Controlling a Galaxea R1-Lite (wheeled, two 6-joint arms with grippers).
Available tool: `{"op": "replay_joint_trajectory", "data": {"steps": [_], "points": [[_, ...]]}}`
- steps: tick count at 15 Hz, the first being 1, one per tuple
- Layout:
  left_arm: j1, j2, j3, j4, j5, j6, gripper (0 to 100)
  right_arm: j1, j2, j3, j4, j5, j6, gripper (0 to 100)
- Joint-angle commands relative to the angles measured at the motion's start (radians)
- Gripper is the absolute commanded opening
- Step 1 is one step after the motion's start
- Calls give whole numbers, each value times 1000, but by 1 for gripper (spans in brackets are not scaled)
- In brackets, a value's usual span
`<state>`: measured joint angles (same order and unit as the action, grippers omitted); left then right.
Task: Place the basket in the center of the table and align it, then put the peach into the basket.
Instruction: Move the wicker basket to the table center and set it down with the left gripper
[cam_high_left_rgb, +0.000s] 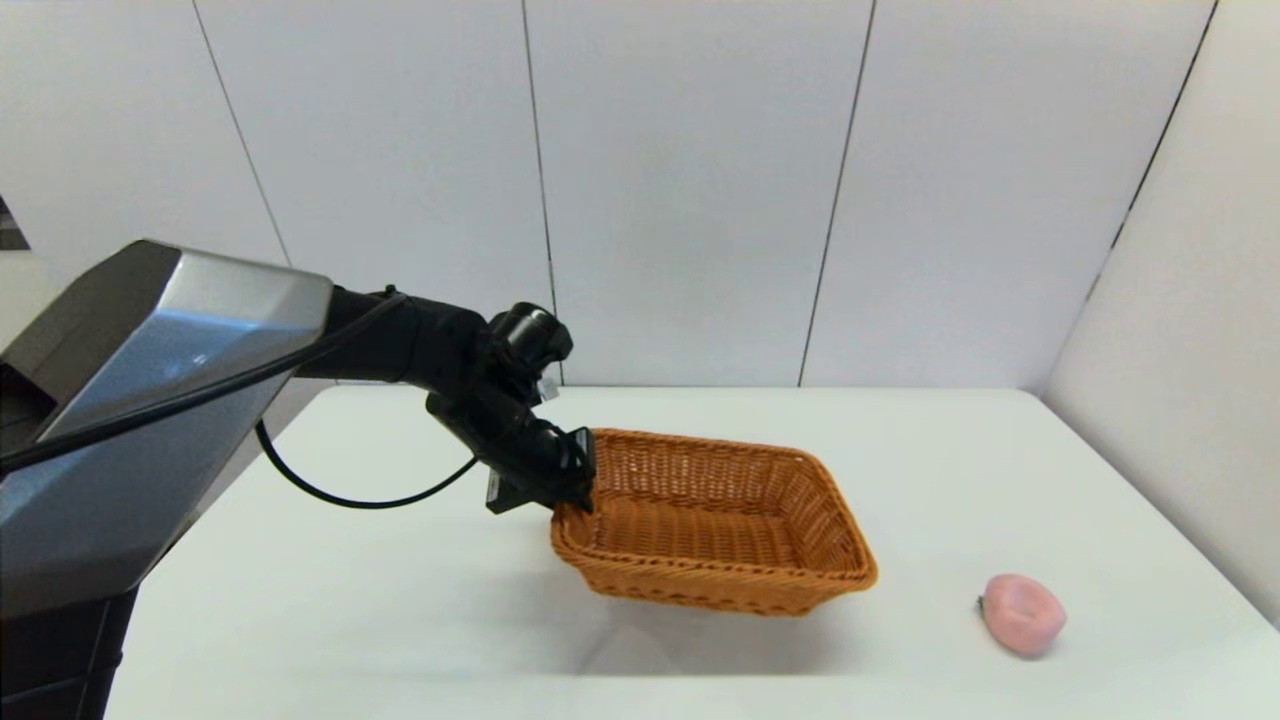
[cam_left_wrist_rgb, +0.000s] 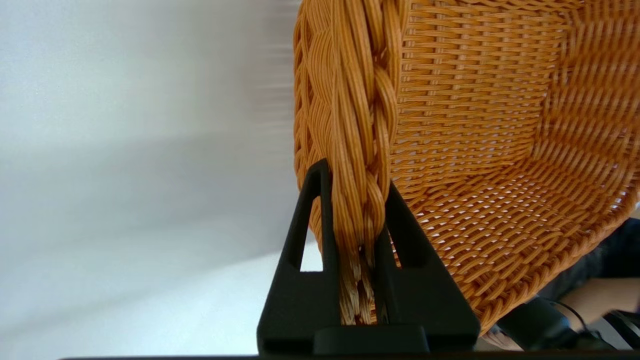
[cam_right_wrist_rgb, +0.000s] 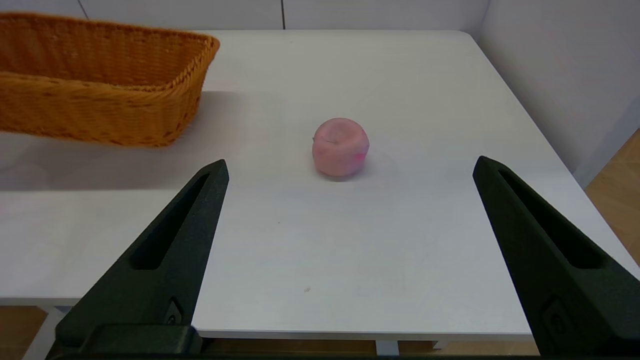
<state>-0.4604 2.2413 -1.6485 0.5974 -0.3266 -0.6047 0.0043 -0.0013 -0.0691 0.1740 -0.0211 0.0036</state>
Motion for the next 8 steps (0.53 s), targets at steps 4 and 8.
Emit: {"op": "replay_joint_trajectory", "data": {"steps": [4,8], "points": [[0,40,55,-41,34,2,100,0,0,0,2,0,-2,100],[25,-42,32,-39,52,48,100,0,0,0,1,0,-1,100]]}}
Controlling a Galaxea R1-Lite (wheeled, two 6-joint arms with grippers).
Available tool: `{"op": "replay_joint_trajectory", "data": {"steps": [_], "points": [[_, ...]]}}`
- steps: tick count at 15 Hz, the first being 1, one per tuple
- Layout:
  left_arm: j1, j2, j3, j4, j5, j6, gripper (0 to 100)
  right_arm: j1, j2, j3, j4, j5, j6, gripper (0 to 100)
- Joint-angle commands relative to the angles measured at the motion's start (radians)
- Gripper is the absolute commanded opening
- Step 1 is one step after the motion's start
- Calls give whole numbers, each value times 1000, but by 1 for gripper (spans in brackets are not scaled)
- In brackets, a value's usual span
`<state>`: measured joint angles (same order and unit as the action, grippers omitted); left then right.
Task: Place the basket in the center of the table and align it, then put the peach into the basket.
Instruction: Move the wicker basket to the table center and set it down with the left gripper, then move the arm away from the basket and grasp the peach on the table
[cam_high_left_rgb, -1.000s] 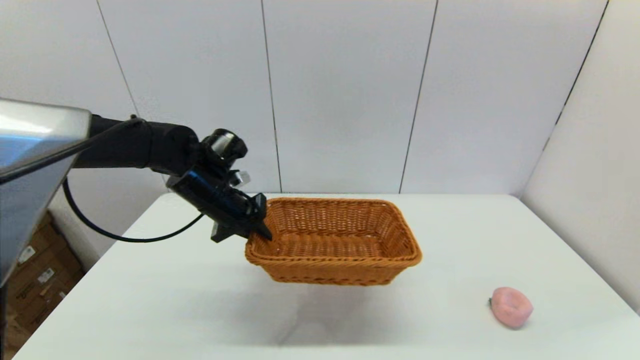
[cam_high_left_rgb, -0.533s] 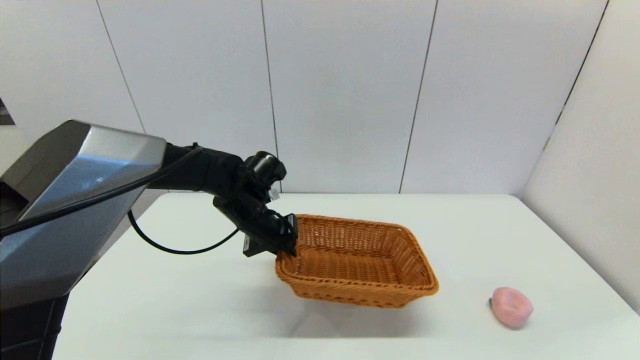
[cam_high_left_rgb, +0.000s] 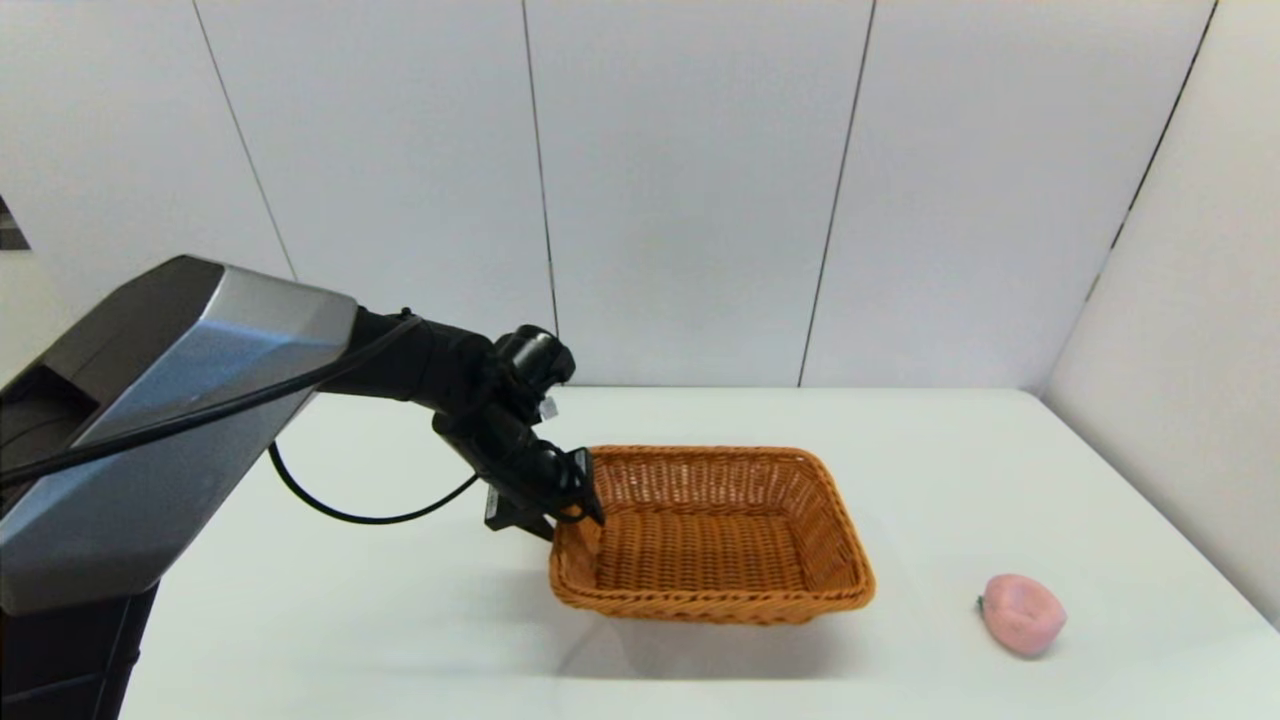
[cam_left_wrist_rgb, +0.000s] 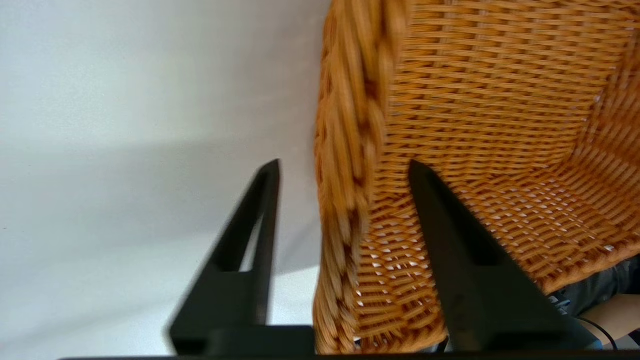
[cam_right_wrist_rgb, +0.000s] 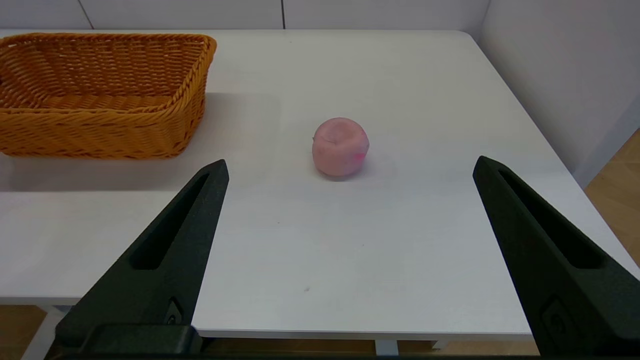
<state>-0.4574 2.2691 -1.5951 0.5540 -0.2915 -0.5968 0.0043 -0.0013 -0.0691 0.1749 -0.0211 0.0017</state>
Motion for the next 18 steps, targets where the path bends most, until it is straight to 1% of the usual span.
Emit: {"op": "replay_joint_trajectory", "data": {"steps": [1,3,5,6,7,9,10,11,14,15,17,18], "points": [[39,-99,-49,14,55,75,100,0,0,0,0,0,3,100],[102,-188,-74,47,112,155,100,0,0,2,0,0,3,100],[195,-313,-71,145,189,281,100,0,0,0,0,0,3,100],[250,-418,-43,222,216,319,100,0,0,0,0,0,3,100],[287,-508,0,257,229,342,100,0,0,0,0,0,3,100],[356,-712,129,257,301,390,100,0,0,0,0,0,4,100],[368,-766,162,256,322,399,100,0,0,0,0,0,4,100],[387,-938,273,256,365,400,100,0,0,0,0,0,4,100],[385,-1281,558,195,374,407,100,0,0,2,0,1,6,100],[385,-1378,646,165,391,408,100,0,0,2,2,1,4,100],[385,-1534,777,136,466,417,100,0,0,2,0,1,4,100],[385,-1634,839,127,477,439,100,0,0,2,2,1,4,100]]}}
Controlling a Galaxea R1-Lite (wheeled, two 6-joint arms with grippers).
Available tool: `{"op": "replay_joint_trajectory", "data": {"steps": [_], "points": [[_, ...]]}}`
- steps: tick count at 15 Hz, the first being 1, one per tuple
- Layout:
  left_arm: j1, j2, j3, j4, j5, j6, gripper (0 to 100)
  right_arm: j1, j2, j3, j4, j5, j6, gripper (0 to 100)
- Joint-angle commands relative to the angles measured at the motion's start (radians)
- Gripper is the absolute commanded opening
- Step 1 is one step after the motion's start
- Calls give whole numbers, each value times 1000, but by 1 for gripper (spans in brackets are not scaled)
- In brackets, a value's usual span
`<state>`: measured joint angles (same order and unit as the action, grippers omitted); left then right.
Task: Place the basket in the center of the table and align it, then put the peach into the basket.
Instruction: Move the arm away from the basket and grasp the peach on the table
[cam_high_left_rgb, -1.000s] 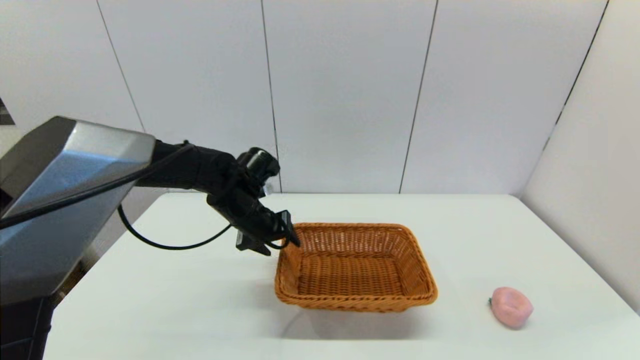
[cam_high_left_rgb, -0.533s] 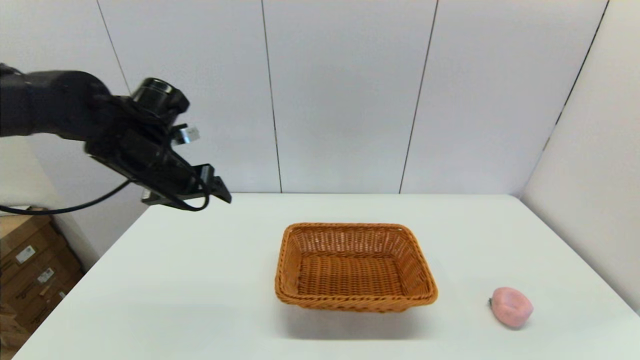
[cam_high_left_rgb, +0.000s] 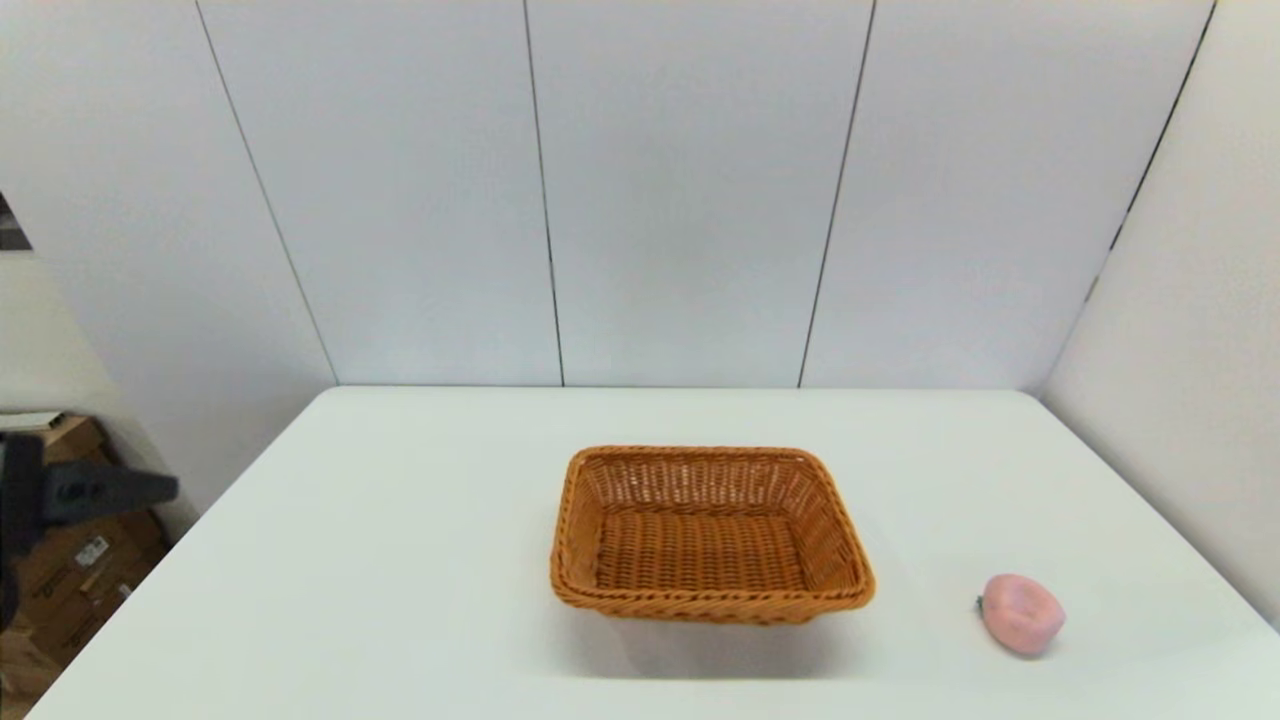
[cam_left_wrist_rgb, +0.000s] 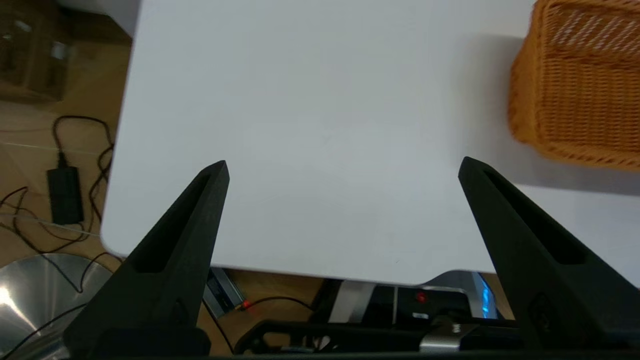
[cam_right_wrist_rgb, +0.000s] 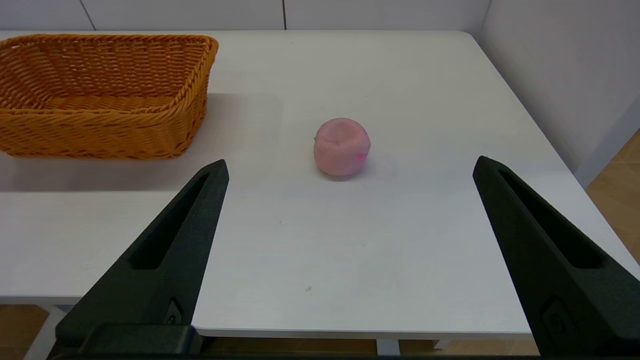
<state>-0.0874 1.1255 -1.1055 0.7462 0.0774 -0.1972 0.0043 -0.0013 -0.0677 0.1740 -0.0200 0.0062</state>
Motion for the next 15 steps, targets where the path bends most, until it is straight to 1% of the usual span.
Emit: {"op": "replay_joint_trajectory", "data": {"steps": [1,4,6,8,10,11,12,13,15], "points": [[17,-547,391,-65,111,53,100,0,0,0,2,0,0,100],[28,-699,492,-60,119,56,100,0,0,0,2,0,0,100],[55,-783,558,-65,150,67,100,0,0,0,2,0,0,100],[74,-833,578,-62,162,68,100,0,0,0,2,0,0,100],[87,-899,627,-76,159,71,100,0,0,0,2,0,0,100],[87,-946,662,-96,154,104,100,0,0,0,1,0,0,100],[87,-991,722,-139,157,154,100,0,0,0,2,0,-2,100],[87,-1021,786,-235,156,177,100,0,0,0,1,0,-2,100],[87,-1017,877,-378,153,182,100,0,0,0,1,0,-2,100]]}}
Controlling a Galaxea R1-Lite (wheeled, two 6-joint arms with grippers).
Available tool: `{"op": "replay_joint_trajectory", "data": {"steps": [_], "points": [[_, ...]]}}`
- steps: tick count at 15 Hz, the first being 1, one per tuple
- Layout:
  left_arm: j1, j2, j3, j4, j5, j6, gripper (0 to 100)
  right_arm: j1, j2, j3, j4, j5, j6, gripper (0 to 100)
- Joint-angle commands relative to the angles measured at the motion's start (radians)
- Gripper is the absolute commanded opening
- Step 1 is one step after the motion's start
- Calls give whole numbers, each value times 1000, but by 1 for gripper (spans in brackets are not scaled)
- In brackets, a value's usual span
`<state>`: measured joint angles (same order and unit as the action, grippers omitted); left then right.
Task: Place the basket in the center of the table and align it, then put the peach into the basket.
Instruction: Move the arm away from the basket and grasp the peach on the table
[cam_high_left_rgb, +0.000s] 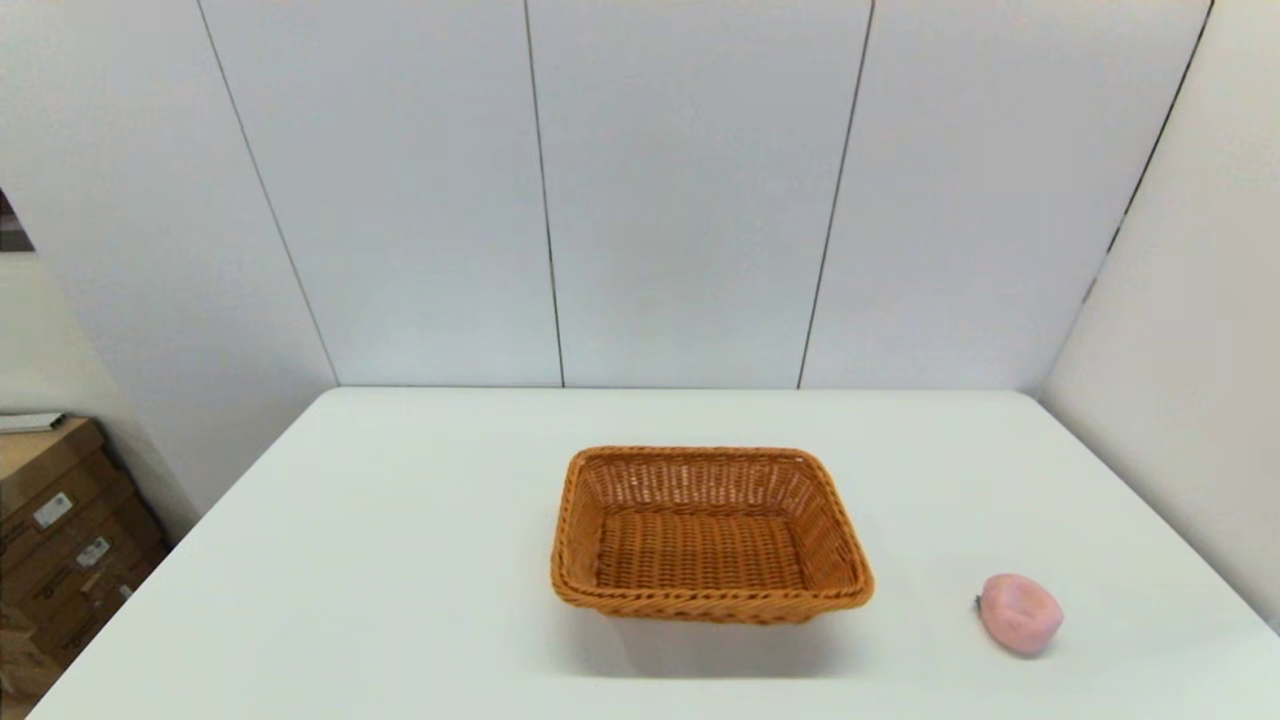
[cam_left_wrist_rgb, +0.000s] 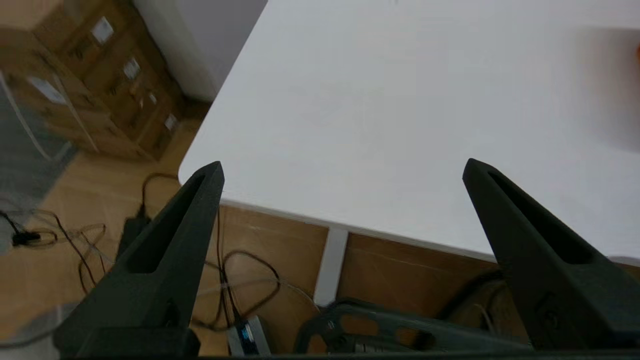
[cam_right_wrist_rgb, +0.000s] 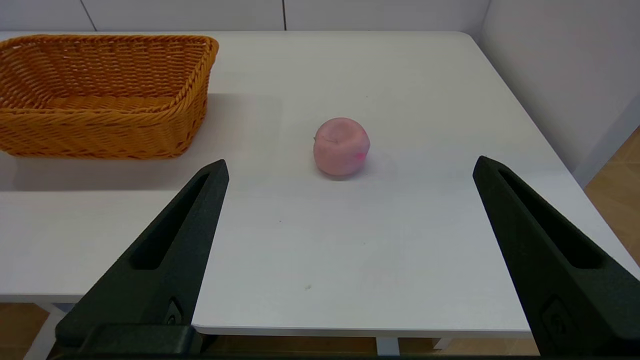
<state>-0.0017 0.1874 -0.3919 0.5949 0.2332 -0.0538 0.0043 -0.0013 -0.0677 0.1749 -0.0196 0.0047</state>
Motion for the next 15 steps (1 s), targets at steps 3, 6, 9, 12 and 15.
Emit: {"op": "replay_joint_trajectory", "data": {"steps": [3,6,9,12,15], "points": [[0,-92,278,-405,-120,34,100,0,0,0,0,0,0,100],[0,-166,314,-400,-199,19,100,0,0,0,0,1,-2,100],[0,-189,314,-405,-199,19,100,-1,14,-24,32,0,-15,100],[0,-189,314,-405,-203,22,100,-1,386,-190,92,3,-6,100],[0,-189,314,-405,-201,19,100,-10,819,-339,84,-3,6,100]]}}
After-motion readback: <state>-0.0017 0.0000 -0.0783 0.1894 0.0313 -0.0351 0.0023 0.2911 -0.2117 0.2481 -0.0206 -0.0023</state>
